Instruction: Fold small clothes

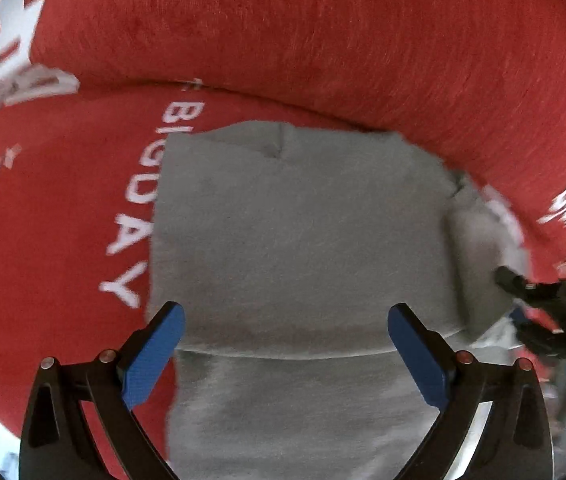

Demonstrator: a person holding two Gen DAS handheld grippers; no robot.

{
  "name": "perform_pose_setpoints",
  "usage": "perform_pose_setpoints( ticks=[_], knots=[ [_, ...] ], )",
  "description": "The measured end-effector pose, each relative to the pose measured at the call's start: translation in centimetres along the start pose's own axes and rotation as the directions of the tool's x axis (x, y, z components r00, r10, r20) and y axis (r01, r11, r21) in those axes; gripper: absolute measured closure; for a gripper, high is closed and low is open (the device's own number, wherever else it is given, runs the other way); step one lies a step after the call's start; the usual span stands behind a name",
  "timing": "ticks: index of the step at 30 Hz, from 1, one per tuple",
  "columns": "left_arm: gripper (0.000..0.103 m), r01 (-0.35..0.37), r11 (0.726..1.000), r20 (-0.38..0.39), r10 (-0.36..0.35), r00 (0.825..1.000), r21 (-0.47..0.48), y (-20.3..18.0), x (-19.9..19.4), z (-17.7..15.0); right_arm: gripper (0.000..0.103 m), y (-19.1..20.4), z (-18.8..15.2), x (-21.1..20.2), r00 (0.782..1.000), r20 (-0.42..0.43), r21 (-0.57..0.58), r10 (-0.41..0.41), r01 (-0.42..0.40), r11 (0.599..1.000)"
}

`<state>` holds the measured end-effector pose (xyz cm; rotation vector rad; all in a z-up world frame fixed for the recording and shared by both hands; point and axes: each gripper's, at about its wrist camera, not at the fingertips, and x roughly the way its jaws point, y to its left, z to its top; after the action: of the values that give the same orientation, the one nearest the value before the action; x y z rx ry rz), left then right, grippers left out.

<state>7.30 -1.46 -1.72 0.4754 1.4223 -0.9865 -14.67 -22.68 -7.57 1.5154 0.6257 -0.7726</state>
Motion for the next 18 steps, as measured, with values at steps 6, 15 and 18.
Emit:
perform_pose_setpoints(
  ticks=[6, 15, 18],
  knots=[
    [0.001, 0.232, 0.963, 0.004, -0.234, 0.972, -0.133, 1.9, 0.1, 1.2, 0.091, 4.8, 1.2, 1.1, 0.999, 0.042, -0.153, -0.005, 0.011, 0.988],
    [0.001, 0.350, 0.905, -0.011, -0.364, 0.932, -0.241, 3.8, 1.6, 2.1, 0.087, 13.3, -8.1, 8.5, 0.964, -0.197, -0.677, -0.178, -0.002, 0.736],
    [0.001, 0.351, 0.901, -0.021, -0.368, 0.930, -0.254, 3.9, 2.2, 2.0, 0.085, 12.4, -9.8, 9.3, 0.946, -0.210, -0.697, -0.246, 0.032, 0.716]
  ],
)
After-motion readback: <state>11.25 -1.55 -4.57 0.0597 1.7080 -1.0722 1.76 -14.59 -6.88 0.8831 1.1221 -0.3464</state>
